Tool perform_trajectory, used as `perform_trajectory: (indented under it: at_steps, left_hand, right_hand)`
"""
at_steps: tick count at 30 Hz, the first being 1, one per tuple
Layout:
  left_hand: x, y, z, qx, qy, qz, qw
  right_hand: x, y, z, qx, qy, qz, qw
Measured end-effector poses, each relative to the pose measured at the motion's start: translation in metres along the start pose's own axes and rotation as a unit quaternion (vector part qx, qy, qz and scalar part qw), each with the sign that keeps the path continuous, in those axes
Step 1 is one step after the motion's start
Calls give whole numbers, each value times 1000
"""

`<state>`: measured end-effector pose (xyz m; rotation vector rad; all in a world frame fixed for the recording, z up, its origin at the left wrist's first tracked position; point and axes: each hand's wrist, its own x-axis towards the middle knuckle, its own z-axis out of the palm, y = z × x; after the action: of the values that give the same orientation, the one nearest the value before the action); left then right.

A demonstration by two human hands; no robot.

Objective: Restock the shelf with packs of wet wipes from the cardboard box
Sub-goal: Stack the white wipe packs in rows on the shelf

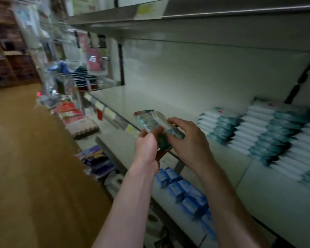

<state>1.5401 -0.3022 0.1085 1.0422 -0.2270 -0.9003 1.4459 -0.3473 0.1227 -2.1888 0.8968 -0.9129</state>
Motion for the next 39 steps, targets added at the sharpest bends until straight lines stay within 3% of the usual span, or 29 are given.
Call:
perform_trajectory:
  at_steps: [6,12,19,21,24,28,39]
  left_hand:
    - [25,-10,44,2,-98,-42,994]
    - [60,-7,68,-1,-179,-80,981]
    - [100,-7,82,-41,-201,-150,967]
    - [110,-6,82,-48,-198,-159,966]
    - [122,-5,81,-42,-197,-172,964]
    - [132,-5,83,-33,-202,-179,962]
    - [143,-6,95,3,-218,-183,959]
  right_hand:
    - [25,15,-35,-68,24,49,996]
    - [59,20,-52,-221,19,62,973]
    - [114,52,-70,-396,61,98,911]
    - [124,62,-74,-464,72,97,878]
    - [136,74,-74,-562,30,104,820]
    - [142,91,-71,-601,-3,129,789]
    - [151,91,-76,-527,-86,202,821]
